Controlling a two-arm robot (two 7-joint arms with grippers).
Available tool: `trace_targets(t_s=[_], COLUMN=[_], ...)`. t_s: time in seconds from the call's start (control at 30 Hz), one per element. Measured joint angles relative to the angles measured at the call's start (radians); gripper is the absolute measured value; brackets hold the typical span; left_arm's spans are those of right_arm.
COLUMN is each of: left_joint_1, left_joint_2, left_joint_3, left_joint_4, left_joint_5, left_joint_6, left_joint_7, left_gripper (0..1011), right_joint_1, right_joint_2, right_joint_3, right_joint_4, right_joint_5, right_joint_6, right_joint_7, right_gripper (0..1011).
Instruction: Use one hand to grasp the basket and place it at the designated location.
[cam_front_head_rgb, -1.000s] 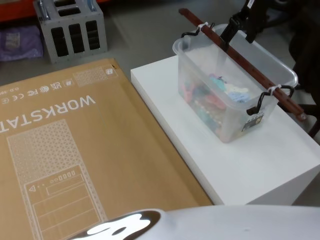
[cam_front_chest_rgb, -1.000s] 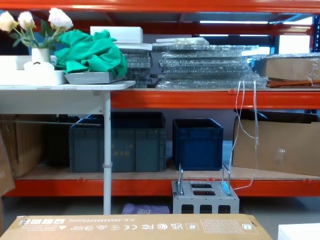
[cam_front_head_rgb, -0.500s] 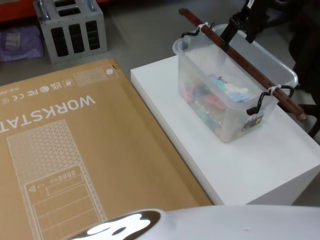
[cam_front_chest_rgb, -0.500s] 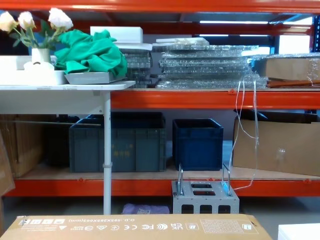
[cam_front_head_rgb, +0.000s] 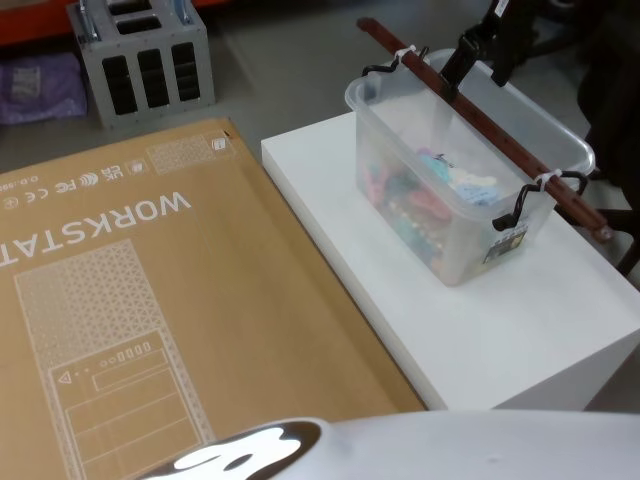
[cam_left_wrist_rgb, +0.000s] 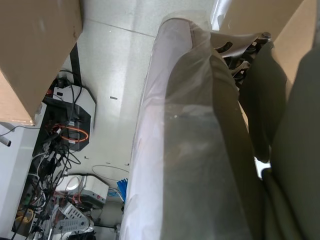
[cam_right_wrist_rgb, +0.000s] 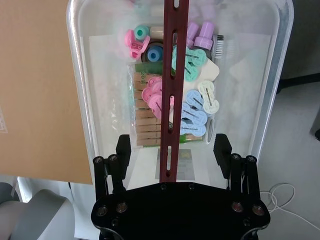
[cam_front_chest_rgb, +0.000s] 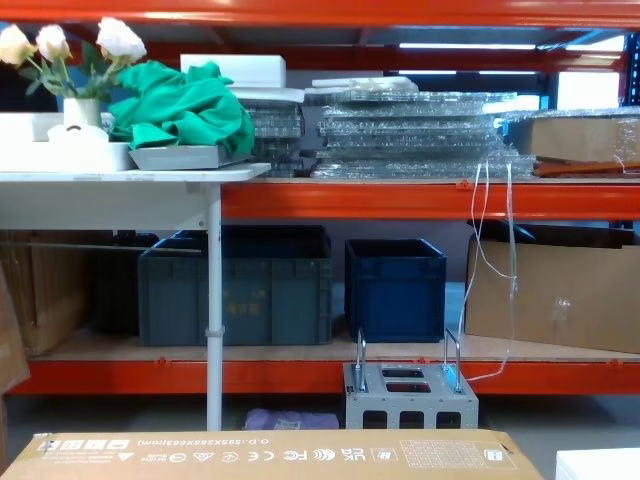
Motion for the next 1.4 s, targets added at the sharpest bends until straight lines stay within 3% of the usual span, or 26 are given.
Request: trace_targets(t_s=[0.53, 1.4], left_joint_1=[0.000, 0.000], left_joint_2=[0.000, 0.000], left_joint_3=[0.000, 0.000], left_joint_4=[0.000, 0.000], left_joint_5=[0.000, 0.000], left_joint_6=[0.000, 0.000], left_joint_7=[0.000, 0.000], left_gripper=[0, 0], right_joint_1=[-0.017, -0.019], right_joint_2=[-0.017, -0.103], right_joint_3=[-0.015, -0.053], right_joint_4=[-0.002, 0.154], right_joint_5=[-0.010, -0.040], right_joint_6=[-0.009, -0.024], right_joint_7=[0.007, 0.008], right_gripper=[1000, 1000])
